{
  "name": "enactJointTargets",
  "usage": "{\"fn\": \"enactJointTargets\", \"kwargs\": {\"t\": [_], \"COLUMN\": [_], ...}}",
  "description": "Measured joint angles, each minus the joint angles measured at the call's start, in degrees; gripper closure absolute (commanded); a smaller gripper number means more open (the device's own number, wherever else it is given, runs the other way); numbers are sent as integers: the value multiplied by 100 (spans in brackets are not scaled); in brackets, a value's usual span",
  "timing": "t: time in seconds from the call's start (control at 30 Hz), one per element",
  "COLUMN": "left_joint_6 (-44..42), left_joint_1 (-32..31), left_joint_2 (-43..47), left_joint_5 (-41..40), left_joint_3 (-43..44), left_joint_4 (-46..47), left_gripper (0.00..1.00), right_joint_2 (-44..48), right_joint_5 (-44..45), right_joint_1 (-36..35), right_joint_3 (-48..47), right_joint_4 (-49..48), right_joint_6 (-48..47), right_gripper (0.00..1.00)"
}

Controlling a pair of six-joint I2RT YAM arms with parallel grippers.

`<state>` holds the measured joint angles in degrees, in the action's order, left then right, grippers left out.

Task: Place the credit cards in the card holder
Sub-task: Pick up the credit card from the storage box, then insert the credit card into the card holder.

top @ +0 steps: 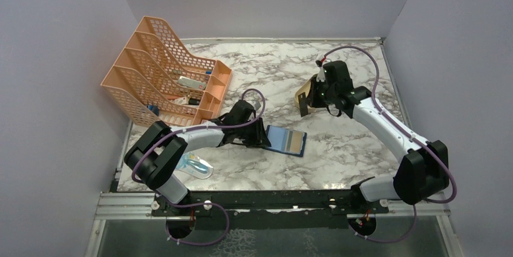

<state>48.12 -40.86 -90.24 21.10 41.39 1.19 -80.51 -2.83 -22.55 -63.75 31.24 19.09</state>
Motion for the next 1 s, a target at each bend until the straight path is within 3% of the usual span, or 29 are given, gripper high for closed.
{"fn": "enactJointTargets", "kwargs": {"t": [0.4, 0.67, 1.0], "left_joint_6": [291, -127, -413], "left_joint_1": [-90, -42, -9], "left_joint_2": [0, 0, -70], "left_joint_5": [219, -162, -479], "left_joint_3": [-74, 260, 293], "left_joint_4": [424, -212, -481], "left_gripper": [66, 67, 82], "right_joint_2": [726, 745, 616], "right_joint_5": [-1473, -1939, -1937], "right_joint_1": [0, 0, 0], "right_joint_3": [1764, 2739, 3126], "right_joint_4": [-916, -1611, -2087], "right_joint_6": [1268, 2052, 2343], "right_gripper": [99, 99, 99]}}
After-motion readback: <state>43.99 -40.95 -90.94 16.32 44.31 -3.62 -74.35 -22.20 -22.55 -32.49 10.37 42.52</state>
